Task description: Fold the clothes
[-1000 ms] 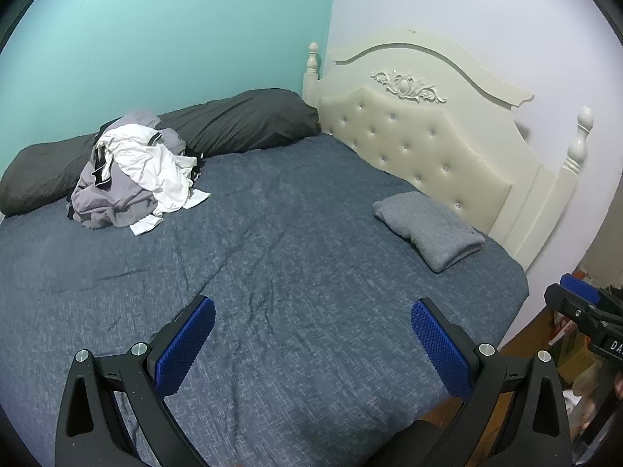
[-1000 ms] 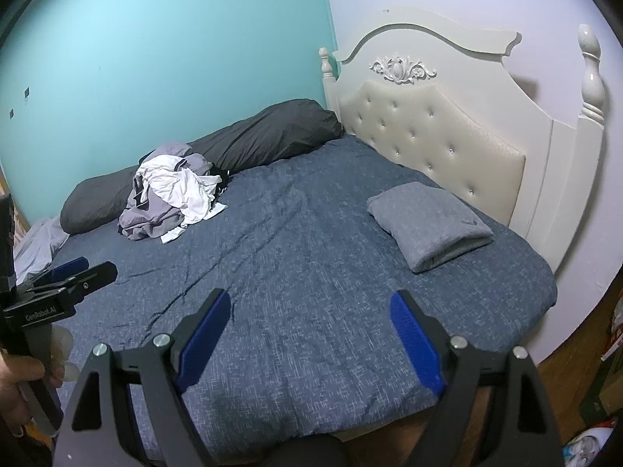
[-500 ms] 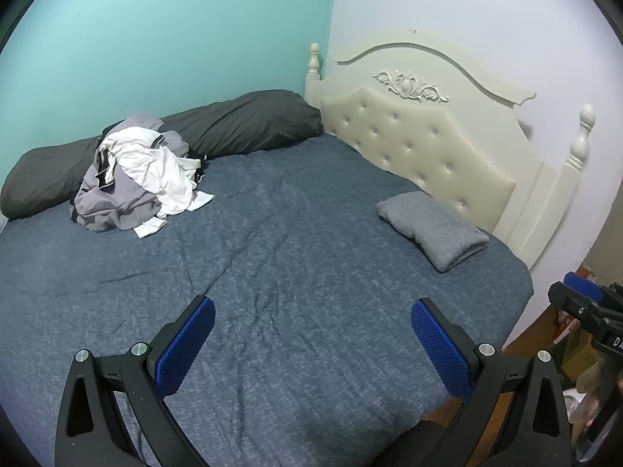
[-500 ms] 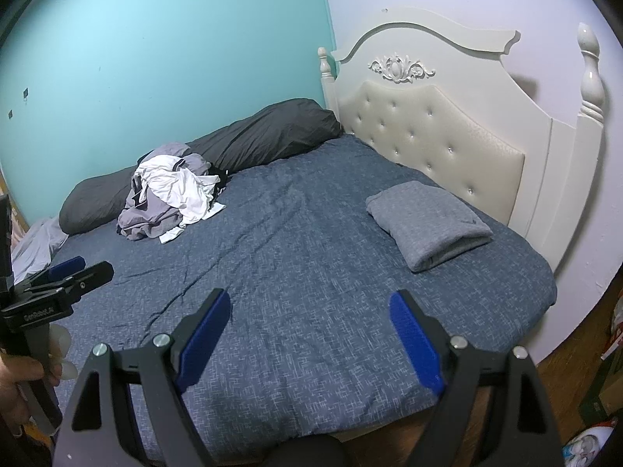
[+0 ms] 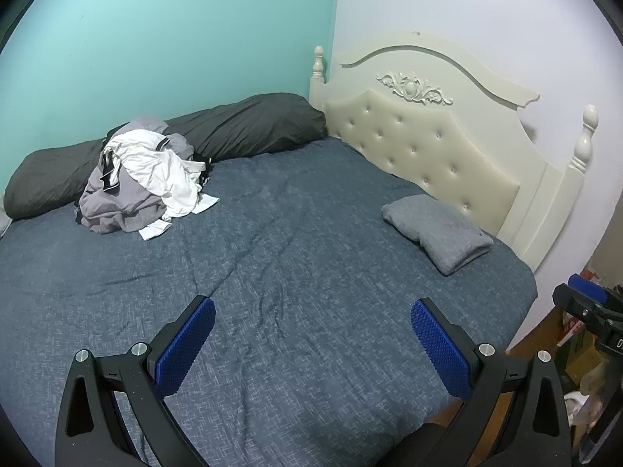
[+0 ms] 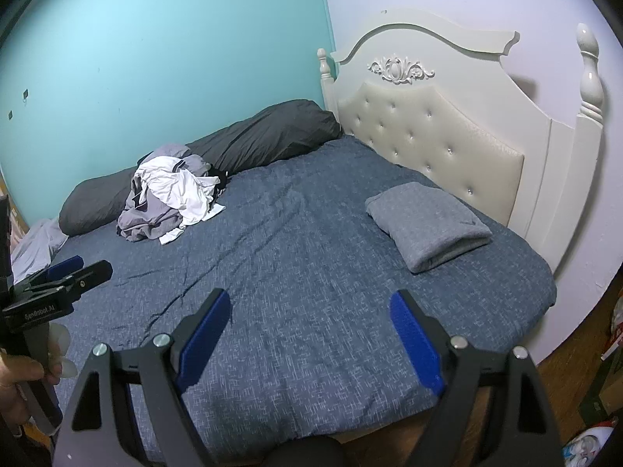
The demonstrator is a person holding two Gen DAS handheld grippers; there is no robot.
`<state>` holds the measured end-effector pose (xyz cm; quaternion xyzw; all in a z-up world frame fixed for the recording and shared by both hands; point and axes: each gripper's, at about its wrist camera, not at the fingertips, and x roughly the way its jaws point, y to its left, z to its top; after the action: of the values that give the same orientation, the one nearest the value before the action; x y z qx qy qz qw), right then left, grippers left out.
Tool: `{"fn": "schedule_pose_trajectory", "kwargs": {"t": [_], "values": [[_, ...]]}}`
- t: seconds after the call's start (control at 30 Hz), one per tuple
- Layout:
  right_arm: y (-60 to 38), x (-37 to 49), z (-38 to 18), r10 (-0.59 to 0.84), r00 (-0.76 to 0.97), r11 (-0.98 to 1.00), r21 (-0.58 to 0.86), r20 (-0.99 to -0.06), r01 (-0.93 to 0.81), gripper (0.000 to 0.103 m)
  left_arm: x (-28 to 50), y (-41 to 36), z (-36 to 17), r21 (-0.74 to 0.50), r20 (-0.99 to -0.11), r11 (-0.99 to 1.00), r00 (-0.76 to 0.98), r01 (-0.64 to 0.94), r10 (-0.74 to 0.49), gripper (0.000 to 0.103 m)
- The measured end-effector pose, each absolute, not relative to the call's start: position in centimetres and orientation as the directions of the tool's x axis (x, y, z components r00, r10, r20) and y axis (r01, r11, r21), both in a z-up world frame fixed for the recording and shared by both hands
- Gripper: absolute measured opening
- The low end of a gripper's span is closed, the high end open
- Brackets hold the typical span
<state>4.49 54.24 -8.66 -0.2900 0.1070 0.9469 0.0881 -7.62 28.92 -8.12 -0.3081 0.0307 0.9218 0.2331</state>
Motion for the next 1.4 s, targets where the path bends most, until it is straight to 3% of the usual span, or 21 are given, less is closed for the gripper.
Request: {"fn": "schedule_pose_trajectory", "kwargs": {"t": [1.4], "values": [[54.8,5.0,-8.6,0.113,-0.816,-0.958,0.157,-0.567,-0.242,0.085,-7.1,30.2,-8.3,-0.07,-0.582,-0.873,-0.691,-0.483,0.429,0.103]]}}
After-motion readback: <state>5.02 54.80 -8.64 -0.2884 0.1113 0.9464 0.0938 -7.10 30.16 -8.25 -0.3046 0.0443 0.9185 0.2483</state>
